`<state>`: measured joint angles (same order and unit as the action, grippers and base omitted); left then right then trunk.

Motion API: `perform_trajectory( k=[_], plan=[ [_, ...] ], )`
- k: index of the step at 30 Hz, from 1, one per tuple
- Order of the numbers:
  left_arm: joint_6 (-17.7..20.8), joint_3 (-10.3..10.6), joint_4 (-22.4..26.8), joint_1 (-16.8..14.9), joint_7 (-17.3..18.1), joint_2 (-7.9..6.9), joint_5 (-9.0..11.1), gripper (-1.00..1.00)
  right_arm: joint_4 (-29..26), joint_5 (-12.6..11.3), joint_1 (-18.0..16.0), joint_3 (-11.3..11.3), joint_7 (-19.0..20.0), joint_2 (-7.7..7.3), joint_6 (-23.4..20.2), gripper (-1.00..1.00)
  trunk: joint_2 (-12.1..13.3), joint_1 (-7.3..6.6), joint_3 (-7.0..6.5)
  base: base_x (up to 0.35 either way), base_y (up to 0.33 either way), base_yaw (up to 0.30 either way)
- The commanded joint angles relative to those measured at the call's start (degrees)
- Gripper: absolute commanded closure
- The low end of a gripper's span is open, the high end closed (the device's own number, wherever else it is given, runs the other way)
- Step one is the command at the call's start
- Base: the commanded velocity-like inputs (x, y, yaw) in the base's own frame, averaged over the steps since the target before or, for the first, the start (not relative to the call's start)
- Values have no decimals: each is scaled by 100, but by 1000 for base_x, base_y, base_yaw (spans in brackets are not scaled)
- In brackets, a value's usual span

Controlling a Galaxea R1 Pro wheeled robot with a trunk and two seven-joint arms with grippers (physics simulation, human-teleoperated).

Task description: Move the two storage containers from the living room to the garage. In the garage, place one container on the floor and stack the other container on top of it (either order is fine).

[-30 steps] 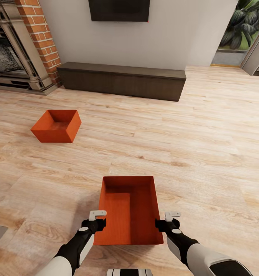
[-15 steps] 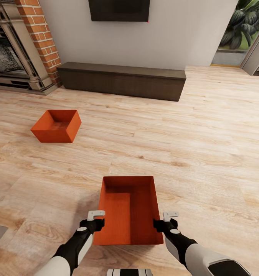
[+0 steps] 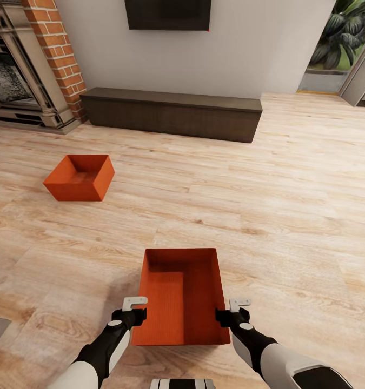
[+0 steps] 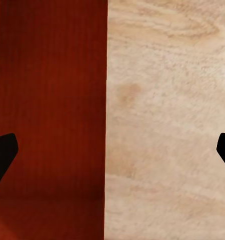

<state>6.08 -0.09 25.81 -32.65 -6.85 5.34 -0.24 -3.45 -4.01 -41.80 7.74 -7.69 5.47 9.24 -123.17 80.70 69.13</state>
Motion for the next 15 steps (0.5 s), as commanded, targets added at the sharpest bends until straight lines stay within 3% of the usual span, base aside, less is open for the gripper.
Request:
perform_trajectory(
  k=[1, 5, 10, 15],
  plan=[
    [34, 0, 12, -1, -18, 2, -2, -100, 10, -44, -3, 46, -22, 7, 24, -100, -1, -1, 4, 0, 0, 0],
    [34, 0, 12, 1, -18, 2, -2, -100, 94, -43, -3, 38, -22, 67, 51, -100, -1, -1, 4, 0, 0, 0],
    [34, 0, 12, 0, -18, 3, -2, -100, 114, -384, -3, 35, -22, 58, 59, -100, -1, -1, 4, 0, 0, 0],
    [34, 6, 12, 2, -18, 7, -2, -100, 116, -447, -3, 35, -22, 43, 60, -100, -1, -1, 4, 0, 0, 0]
  ],
)
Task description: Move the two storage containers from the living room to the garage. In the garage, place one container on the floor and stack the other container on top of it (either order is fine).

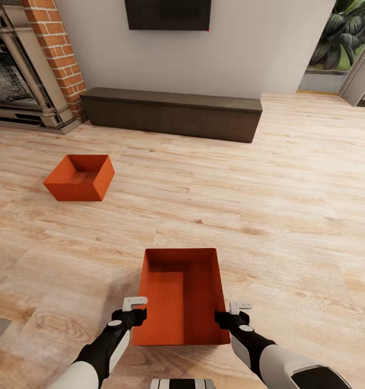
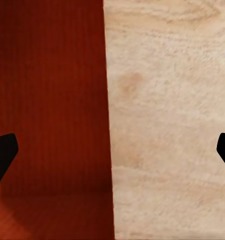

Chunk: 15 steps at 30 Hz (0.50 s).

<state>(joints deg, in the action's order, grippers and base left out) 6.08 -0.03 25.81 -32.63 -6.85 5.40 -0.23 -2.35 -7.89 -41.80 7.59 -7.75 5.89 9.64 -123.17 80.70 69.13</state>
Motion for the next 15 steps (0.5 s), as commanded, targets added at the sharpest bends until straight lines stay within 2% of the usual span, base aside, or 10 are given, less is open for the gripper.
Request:
perform_trajectory(
  k=[1, 4, 9, 15],
  plan=[
    [34, -2, 12, 0, -18, 3, -3, -100, 6, -64, -3, 50, -16, -2, 21, -100, -1, -1, 4, 0, 0, 0],
    [33, -37, 12, 2, -9, 2, 7, -100, -27, -35, -3, 83, -18, -34, 54, -100, -1, -1, 4, 0, 0, 0],
    [37, -198, 5, 2, -16, -17, 17, -100, -78, 77, -10, 97, -25, 5, 129, -100, -1, -1, 4, 0, 0, 0],
    [42, -68, 3, 2, -22, -38, 24, -100, -89, 30, -12, 86, -26, 17, 100, -100, -1, -1, 4, 0, 0, 0]
  ],
)
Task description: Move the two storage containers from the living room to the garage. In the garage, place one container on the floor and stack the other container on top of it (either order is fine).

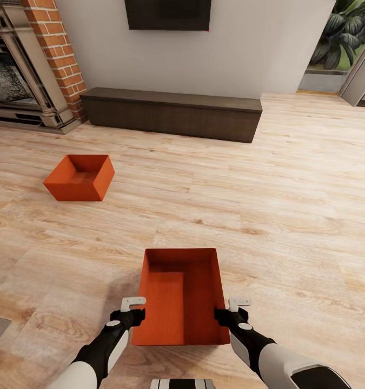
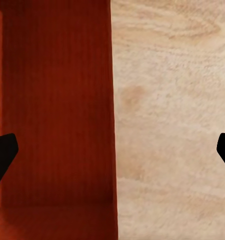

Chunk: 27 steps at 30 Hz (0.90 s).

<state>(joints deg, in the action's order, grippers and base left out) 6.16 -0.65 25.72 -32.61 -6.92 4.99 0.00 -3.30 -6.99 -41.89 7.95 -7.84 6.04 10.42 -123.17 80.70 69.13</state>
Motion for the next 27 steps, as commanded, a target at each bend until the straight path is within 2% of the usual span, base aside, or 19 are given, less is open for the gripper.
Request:
perform_trajectory(
  k=[1, 7, 16, 27],
  plan=[
    [34, -4, 12, 0, -15, 1, 2, -100, 6, -61, -3, 50, -17, 1, 21, -100, -1, -1, 4, 0, 0, 0],
    [34, 9, 15, 0, -19, -6, 36, -100, 5, -65, -4, 49, -20, 2, 21, -100, -1, -1, 4, 0, 0, 0],
    [20, 28, 34, 0, -20, 0, 297, -100, 5, -66, -4, 44, -21, -1, 27, -100, -1, -1, 4, 0, 0, 0],
    [25, 30, 51, 0, -20, 16, 332, -100, 5, -66, -3, 40, -23, -23, 30, -100, -1, -1, 4, 0, 0, 0]
  ],
)
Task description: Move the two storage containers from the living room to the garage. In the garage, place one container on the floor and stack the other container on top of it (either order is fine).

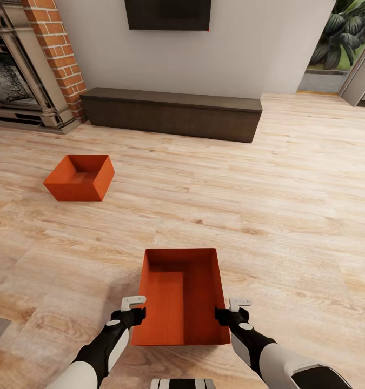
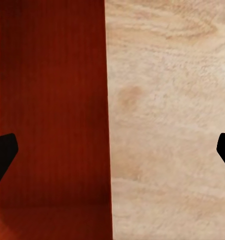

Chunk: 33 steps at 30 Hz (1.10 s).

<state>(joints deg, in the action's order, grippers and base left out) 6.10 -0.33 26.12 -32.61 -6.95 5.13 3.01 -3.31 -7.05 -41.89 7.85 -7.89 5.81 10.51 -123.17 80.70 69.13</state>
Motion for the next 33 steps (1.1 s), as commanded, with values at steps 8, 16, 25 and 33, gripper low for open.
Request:
perform_trajectory(
  k=[8, 16, 25, 33],
  plan=[
    [32, -11, 16, 0, -6, -10, 33, -100, 6, -60, -3, 50, -14, 14, 21, -100, -282, 153, 129, 0, 0, 0],
    [32, -10, 21, 0, 0, -12, 33, -100, 6, -60, -3, 50, -11, 13, 19, -100, -603, 329, 273, 0, 0, 0],
    [32, -11, 47, 0, -1, -12, 33, -100, 6, -60, -3, 50, -6, 4, 13, -100, -964, 526, 434, 0, 0, 0],
    [32, -11, 54, 0, 1, -7, 33, -100, 6, -60, -3, 50, -2, -1, 12, -100, -1044, 570, 470, 0, 0, 0]
  ],
)
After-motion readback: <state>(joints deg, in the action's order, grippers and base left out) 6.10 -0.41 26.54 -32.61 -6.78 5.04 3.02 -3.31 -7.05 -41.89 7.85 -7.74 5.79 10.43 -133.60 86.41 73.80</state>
